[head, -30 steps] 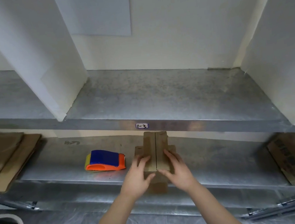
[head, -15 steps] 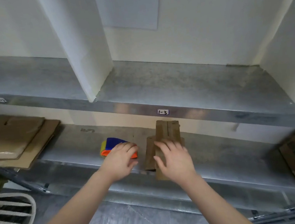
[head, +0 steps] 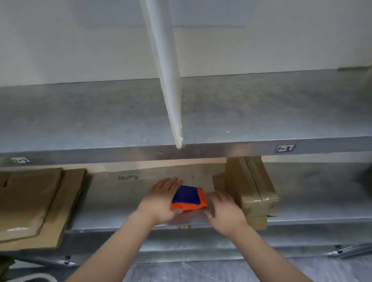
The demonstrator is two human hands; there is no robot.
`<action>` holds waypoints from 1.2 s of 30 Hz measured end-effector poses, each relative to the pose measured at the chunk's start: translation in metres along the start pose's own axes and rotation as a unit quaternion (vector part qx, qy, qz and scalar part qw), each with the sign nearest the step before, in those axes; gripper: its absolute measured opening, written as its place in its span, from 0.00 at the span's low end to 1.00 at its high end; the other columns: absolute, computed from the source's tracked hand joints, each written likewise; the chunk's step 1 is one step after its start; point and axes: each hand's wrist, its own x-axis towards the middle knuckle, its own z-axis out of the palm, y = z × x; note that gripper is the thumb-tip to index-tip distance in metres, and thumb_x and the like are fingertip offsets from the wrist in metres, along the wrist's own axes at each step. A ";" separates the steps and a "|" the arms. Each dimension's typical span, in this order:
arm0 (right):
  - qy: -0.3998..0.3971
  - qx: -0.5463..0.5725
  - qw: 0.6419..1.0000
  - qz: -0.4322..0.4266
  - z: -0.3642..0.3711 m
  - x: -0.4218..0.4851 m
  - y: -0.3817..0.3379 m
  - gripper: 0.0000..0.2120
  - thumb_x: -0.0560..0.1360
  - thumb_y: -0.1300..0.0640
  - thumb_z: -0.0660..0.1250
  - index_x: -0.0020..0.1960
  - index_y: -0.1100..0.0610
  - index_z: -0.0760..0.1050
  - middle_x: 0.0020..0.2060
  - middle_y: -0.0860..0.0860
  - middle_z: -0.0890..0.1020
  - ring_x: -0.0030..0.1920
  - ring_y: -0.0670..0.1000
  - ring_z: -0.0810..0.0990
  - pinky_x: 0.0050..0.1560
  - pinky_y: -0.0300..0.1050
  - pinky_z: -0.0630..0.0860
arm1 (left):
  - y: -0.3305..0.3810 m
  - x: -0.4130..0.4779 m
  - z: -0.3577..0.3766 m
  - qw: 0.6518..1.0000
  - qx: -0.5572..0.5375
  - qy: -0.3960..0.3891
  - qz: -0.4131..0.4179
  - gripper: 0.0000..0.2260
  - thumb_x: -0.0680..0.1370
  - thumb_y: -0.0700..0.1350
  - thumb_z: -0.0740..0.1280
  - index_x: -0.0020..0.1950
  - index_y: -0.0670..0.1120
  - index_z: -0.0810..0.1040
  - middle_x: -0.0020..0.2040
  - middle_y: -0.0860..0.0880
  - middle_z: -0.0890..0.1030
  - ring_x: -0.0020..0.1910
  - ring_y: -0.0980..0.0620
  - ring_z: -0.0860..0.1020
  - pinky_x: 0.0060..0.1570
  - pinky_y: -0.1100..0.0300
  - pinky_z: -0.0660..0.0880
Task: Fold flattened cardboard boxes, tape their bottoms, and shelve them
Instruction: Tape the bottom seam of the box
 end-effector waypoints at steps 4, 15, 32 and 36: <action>0.004 0.029 0.999 0.042 0.013 0.010 0.006 0.26 0.80 0.50 0.60 0.76 0.51 0.60 0.72 0.52 0.66 0.71 0.55 0.65 0.66 0.48 0.69 | -0.002 0.020 0.006 0.998 -0.039 -0.056 0.007 0.34 0.73 0.57 0.70 0.75 0.47 0.62 0.72 0.48 0.67 0.69 0.46 0.66 0.68 0.56 0.61; 0.023 0.047 0.995 0.079 0.029 0.020 0.006 0.26 0.79 0.49 0.59 0.76 0.50 0.60 0.73 0.49 0.65 0.73 0.52 0.62 0.66 0.48 0.71 | -0.012 0.039 0.017 0.988 -0.139 -0.073 -0.016 0.19 0.69 0.46 0.72 0.58 0.49 0.71 0.51 0.50 0.77 0.47 0.51 0.74 0.40 0.60 0.68; 0.028 0.032 0.998 0.054 0.029 0.014 -0.007 0.22 0.81 0.50 0.58 0.74 0.50 0.64 0.70 0.50 0.69 0.69 0.55 0.67 0.63 0.47 0.71 | -0.051 -0.022 0.002 0.994 -0.104 -0.010 -0.026 0.24 0.72 0.47 0.71 0.66 0.49 0.69 0.60 0.49 0.74 0.57 0.47 0.72 0.51 0.57 0.71; 0.071 0.098 0.992 0.040 0.022 0.010 -0.009 0.18 0.82 0.53 0.57 0.71 0.52 0.69 0.68 0.52 0.73 0.67 0.55 0.71 0.65 0.46 0.69 | -0.035 -0.023 -0.014 0.991 -0.126 0.043 0.030 0.23 0.72 0.43 0.70 0.66 0.48 0.70 0.60 0.50 0.73 0.58 0.50 0.70 0.50 0.60 0.68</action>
